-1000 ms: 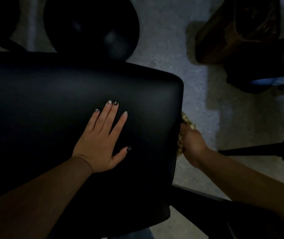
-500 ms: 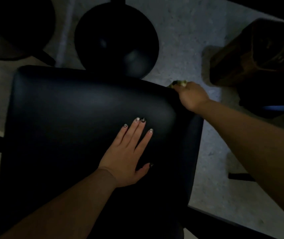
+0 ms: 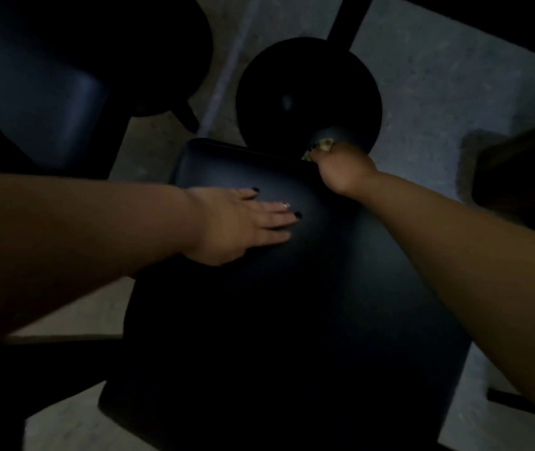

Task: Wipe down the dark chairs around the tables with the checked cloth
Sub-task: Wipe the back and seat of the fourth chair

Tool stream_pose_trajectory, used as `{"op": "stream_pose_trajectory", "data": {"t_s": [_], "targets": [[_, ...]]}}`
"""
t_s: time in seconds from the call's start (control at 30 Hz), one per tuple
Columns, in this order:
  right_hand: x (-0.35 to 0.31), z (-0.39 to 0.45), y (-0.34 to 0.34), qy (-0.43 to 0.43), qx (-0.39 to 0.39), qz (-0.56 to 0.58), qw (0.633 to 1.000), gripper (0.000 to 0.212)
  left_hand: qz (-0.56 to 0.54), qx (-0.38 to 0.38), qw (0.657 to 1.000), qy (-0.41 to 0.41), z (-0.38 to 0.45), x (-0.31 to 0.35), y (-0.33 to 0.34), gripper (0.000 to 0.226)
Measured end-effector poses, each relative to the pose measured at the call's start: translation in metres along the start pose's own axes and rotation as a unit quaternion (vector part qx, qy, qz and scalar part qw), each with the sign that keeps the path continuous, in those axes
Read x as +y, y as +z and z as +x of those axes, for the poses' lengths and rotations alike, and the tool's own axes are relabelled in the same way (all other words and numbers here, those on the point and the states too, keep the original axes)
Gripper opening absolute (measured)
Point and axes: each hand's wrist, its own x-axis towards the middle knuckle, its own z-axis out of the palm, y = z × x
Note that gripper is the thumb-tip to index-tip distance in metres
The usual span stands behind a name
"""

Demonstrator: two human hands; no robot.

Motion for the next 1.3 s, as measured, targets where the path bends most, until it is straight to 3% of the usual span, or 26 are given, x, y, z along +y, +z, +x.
{"op": "stream_pose_trajectory", "data": {"t_s": [0.07,0.13,0.2,0.27,0.33,0.4,0.47,0.53,0.63,0.67,0.83,0.9,1.0,1.07,1.13,1.17,1.23,1.27,1.3], "targets": [[-0.017,0.007,0.006,-0.003,-0.001,0.013,1.0,0.042,-0.064,0.005,0.996,-0.06,-0.029,-0.018,0.012,0.066],[-0.035,0.014,0.014,-0.015,-0.001,0.004,1.0,0.043,-0.197,0.069,0.968,-0.139,-0.057,-0.029,0.024,0.061],[-0.056,0.021,0.022,-0.033,-0.007,-0.008,0.999,0.045,-0.337,0.18,0.896,-0.226,-0.082,-0.036,0.035,0.054],[-0.082,0.024,0.034,-0.066,-0.006,-0.025,0.997,0.046,-0.449,0.278,0.794,-0.302,-0.1,-0.038,0.047,0.048],[-0.109,0.026,0.046,-0.097,0.0,-0.042,0.994,0.046,-0.549,0.332,0.688,-0.34,-0.11,-0.037,0.058,0.044],[-0.136,0.022,0.057,-0.142,0.018,-0.078,0.987,0.044,-0.589,0.353,0.629,-0.363,-0.114,-0.036,0.067,0.044],[-0.158,0.012,0.07,-0.216,0.055,-0.149,0.963,0.041,-0.584,0.361,0.61,-0.395,-0.116,-0.035,0.074,0.043],[-0.172,-0.005,0.092,-0.323,0.061,-0.241,0.913,0.041,-0.582,0.366,0.597,-0.413,-0.119,-0.035,0.077,0.043],[-0.176,-0.042,0.134,-0.438,0.009,-0.358,0.825,0.038,-0.584,0.374,0.583,-0.423,-0.121,-0.034,0.074,0.041],[-0.176,-0.049,0.142,-0.451,0.001,-0.372,0.811,0.037,-0.587,0.375,0.578,-0.425,-0.122,-0.034,0.075,0.039],[-0.161,-0.085,0.176,-0.48,-0.048,-0.324,0.814,0.04,-0.625,0.367,0.563,-0.398,-0.124,-0.034,0.078,0.015],[-0.147,-0.106,0.192,-0.516,-0.084,-0.247,0.816,0.036,-0.63,0.361,0.562,-0.395,-0.126,-0.032,0.075,0.013],[-0.124,-0.116,0.194,-0.523,-0.12,-0.063,0.841,0.026,-0.652,0.352,0.547,-0.389,-0.125,-0.028,0.071,0.038],[-0.111,-0.113,0.173,-0.457,-0.07,0.056,0.885,0.028,-0.649,0.342,0.561,-0.384,-0.115,-0.027,0.067,0.038],[-0.101,-0.105,0.138,-0.343,0.063,0.165,0.922,0.034,-0.629,0.344,0.578,-0.39,-0.103,-0.028,0.062,0.021],[-0.094,-0.099,0.119,-0.294,0.154,0.209,0.92,0.037,-0.617,0.351,0.583,-0.395,-0.098,-0.028,0.056,0.018],[-0.083,-0.088,0.083,-0.257,0.326,0.231,0.88,0.038,-0.614,0.363,0.58,-0.393,-0.09,-0.031,0.047,0.023],[-0.08,-0.081,0.072,-0.254,0.363,0.197,0.875,0.04,-0.623,0.37,0.566,-0.393,-0.085,-0.033,0.044,0.028],[-0.079,-0.076,0.065,-0.263,0.343,0.134,0.892,0.045,-0.631,0.372,0.556,-0.393,-0.082,-0.035,0.041,0.033]]}}
